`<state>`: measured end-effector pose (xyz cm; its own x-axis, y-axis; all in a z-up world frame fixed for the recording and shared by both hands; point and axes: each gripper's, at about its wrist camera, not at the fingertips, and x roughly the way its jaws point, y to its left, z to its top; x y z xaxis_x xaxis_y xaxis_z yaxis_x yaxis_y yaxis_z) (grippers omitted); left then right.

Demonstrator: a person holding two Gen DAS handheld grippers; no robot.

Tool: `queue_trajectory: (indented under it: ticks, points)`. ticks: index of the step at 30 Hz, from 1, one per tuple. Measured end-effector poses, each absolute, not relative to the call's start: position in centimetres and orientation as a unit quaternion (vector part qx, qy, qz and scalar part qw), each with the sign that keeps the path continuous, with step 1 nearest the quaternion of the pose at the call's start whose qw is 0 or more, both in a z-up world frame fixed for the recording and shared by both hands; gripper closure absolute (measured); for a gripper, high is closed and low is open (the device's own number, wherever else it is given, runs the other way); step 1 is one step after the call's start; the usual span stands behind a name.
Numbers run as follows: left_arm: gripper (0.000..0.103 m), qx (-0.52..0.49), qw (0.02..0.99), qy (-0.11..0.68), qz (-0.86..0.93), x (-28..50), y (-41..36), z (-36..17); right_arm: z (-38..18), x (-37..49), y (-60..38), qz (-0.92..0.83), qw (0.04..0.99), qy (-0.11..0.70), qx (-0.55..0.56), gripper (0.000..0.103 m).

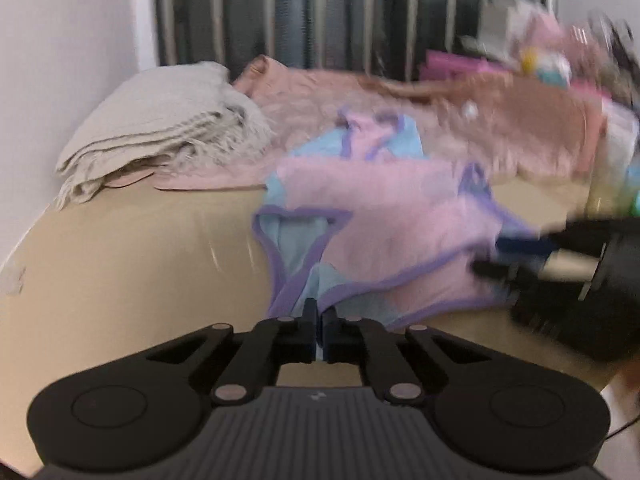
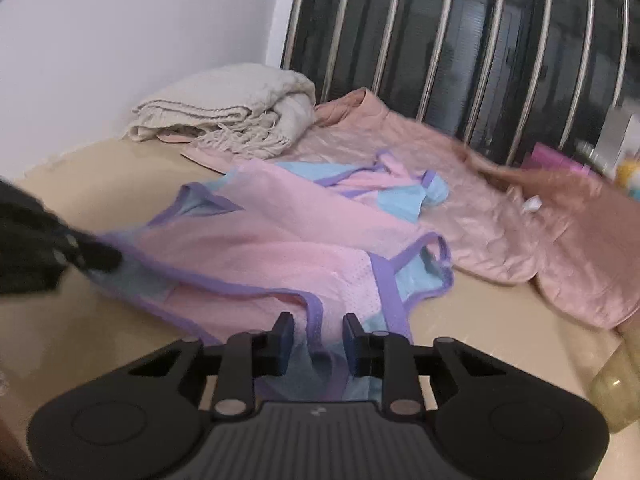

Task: Fold clothes
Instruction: 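Lower the garment with both grippers and lay it flat on the table, then lift the garment again with both grippers and shake it out, then lower it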

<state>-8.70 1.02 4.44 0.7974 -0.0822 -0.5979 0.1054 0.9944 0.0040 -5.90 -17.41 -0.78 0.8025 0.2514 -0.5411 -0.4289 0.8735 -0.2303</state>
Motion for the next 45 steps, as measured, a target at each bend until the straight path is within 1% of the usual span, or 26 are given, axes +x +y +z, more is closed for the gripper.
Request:
queue_trajectory:
  ticks: [2, 5, 11, 14, 15, 16, 17, 19, 25, 27, 30, 32, 34, 37, 39, 42, 45]
  points:
    - [0.101, -0.004, 0.955, 0.293, -0.036, -9.7, 1.7, 5.4, -1.1, -6.6, -17.0, 0.157, 0.937, 0.242, -0.197, 0.078]
    - [0.101, -0.011, 0.964, 0.264, -0.017, -11.1, 1.5, 6.2, -1.4, -7.5, -16.4, 0.121, 0.941, 0.227, -0.220, 0.077]
    - [0.101, -0.017, 0.966, 0.259, 0.000, -11.8, 1.7, 6.4, -2.8, -9.6, -15.2, 0.089, 0.932, 0.182, -0.301, 0.078]
    - [0.101, -0.025, 0.967, 0.254, 0.005, -11.6, 2.2, 6.8, -0.9, -10.6, -16.6, 0.100, 0.939, 0.175, -0.278, 0.079]
    - [0.101, -0.025, 0.968, 0.252, 0.006, -11.6, 2.2, 6.8, -0.2, -10.9, -17.1, 0.103, 0.942, 0.172, -0.269, 0.081]
    - [0.101, -0.025, 0.968, 0.250, 0.007, -11.6, 2.3, 6.8, 0.5, -11.2, -17.6, 0.107, 0.945, 0.170, -0.260, 0.095]
    - [0.101, -0.025, 0.968, 0.251, 0.006, -11.6, 2.2, 6.8, 1.2, -11.5, -18.0, 0.111, 0.947, 0.167, -0.251, 0.103]
    - [0.101, -0.025, 0.968, 0.250, 0.003, -11.7, 2.2, 6.9, 2.6, -12.2, -19.0, 0.118, 0.951, 0.163, -0.233, 0.103]
    - [0.101, -0.026, 0.976, 0.212, -0.037, -13.0, 1.8, 10.6, 6.8, -14.1, -21.9, 0.140, 0.963, 0.147, -0.178, 0.103]
    - [0.101, -0.032, 0.981, 0.184, -0.056, -13.7, 2.0, 12.9, 9.1, -14.9, -23.1, 0.152, 0.965, 0.131, -0.170, 0.102]
    - [0.101, -0.063, 0.984, 0.134, -0.097, -15.5, 3.3, 17.9, 14.8, -16.5, -25.3, 0.191, 0.964, 0.090, -0.160, 0.102]
    - [0.101, -0.080, 0.983, 0.095, -0.138, -17.1, 4.1, 21.6, 18.9, -18.7, -26.4, 0.205, 0.964, 0.049, -0.163, 0.102]
    - [0.101, -0.095, 0.978, 0.057, -0.176, -18.6, 4.9, 25.3, 22.1, -21.4, -27.0, 0.203, 0.964, -0.011, -0.174, 0.102]
    - [0.101, -0.078, 0.979, 0.026, -0.187, -18.3, 4.8, 29.0, 25.1, -22.7, -27.6, 0.193, 0.961, -0.067, -0.187, 0.103]
    - [0.101, -0.064, 0.980, 0.035, -0.184, -15.6, 4.2, 29.9, 26.1, -20.2, -27.6, 0.180, 0.963, -0.060, -0.193, 0.103]
    - [0.101, -0.046, 0.980, 0.095, -0.168, -8.4, 2.6, 27.4, 25.7, -12.8, -27.5, 0.169, 0.972, -0.006, -0.165, 0.101]
    - [0.101, -0.031, 0.977, 0.163, -0.131, -1.2, 1.3, 24.0, 22.6, -4.8, -25.6, 0.157, 0.972, 0.064, -0.165, 0.101]
